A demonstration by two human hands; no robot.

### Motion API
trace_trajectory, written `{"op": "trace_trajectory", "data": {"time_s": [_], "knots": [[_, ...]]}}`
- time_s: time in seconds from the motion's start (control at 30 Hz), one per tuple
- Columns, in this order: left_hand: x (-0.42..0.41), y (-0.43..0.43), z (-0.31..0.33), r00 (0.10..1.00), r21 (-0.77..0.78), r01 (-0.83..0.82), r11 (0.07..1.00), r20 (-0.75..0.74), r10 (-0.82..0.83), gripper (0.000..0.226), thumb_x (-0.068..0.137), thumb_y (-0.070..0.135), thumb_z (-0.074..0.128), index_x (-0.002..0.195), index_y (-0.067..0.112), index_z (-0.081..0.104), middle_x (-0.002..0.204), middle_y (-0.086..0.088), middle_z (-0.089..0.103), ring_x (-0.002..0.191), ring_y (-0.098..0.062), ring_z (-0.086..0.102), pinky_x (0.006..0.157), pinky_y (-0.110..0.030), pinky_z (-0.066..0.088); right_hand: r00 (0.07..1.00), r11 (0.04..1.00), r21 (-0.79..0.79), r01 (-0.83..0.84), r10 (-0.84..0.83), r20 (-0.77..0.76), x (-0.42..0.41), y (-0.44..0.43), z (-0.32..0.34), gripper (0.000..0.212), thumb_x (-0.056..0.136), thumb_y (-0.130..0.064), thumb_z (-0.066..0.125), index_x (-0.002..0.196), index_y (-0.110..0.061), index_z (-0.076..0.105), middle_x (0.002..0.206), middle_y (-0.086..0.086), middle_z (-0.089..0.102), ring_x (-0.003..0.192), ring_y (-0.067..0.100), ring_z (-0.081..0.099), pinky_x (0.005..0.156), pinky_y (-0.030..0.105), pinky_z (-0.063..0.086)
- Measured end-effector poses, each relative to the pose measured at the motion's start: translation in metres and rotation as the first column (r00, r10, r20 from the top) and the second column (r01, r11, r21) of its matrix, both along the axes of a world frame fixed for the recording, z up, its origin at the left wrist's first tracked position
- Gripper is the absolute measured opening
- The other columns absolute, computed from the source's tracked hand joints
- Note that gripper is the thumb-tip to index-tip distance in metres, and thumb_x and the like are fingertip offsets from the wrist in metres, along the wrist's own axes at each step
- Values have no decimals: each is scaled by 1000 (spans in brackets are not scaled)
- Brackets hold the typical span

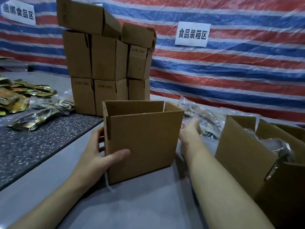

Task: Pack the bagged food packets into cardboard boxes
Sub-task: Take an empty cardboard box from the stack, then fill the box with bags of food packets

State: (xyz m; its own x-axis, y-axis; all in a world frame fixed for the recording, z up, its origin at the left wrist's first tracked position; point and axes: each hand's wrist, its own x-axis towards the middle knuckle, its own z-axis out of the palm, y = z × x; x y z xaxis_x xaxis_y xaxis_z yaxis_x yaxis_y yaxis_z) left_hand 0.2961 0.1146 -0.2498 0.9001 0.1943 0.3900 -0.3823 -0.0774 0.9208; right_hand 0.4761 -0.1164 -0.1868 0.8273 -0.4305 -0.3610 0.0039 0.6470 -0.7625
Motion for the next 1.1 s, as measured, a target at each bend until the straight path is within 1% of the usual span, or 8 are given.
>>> {"op": "trace_trajectory", "data": {"time_s": [0.13,0.27,0.43,0.6,0.73,0.83,1.0,1.1], "knots": [[1,-2,0,1000,-1,17,1000,17,-17,95,41,66,89,128,54,53,124,18,67,108,-7,68,78,-29,59,982,965,246,-92,47,185,26,-14,-25,50,104,-33,40,147,-8,38,132,18,54,112,27,61,102,35,50],[4,1,-3,1000,6,21,1000,21,-22,99,32,77,88,124,57,55,123,17,69,108,-8,69,83,-34,58,956,910,409,-69,-57,287,49,-35,-37,55,106,-32,33,158,-18,25,159,13,30,129,30,54,112,41,41],[4,1,-4,999,9,30,1000,16,-30,83,41,65,88,117,63,56,121,18,69,108,-9,70,82,-36,58,939,828,557,-72,-133,318,60,-49,-42,53,104,-35,34,154,-18,36,144,12,45,109,22,64,98,35,51],[3,-1,-3,999,6,30,1000,19,-30,83,42,63,88,119,61,56,121,18,69,106,-6,69,84,-37,57,949,957,289,-13,-79,305,48,-43,-25,34,102,-33,47,128,-16,61,125,8,61,108,18,64,92,31,52],[3,-1,-1,999,-10,43,999,17,-42,95,35,74,90,122,57,57,121,15,69,106,-9,70,84,-38,58,968,995,-87,45,-22,249,26,-24,14,10,89,-25,69,92,-17,64,82,-3,65,68,8,61,56,24,50],[4,-1,-2,999,-19,37,999,13,-36,101,33,76,91,126,52,57,123,12,70,108,-12,70,86,-40,57,953,961,-261,89,-6,303,8,-11,44,19,84,-23,75,72,-20,60,76,4,70,77,15,63,70,34,57],[1,0,-2,998,-38,59,998,-16,-60,102,34,73,92,127,54,55,125,12,69,109,-14,70,86,-41,58,928,932,-356,61,78,365,-23,8,73,12,82,-19,82,81,-26,71,87,-7,72,92,15,68,87,38,57],[-1,0,-1,996,-44,75,996,-47,-77,97,32,74,92,121,52,60,121,7,72,105,-18,72,82,-40,60,920,939,-340,51,89,383,-36,9,82,12,83,-7,80,89,-17,76,86,-3,74,82,13,72,71,29,60]]}}
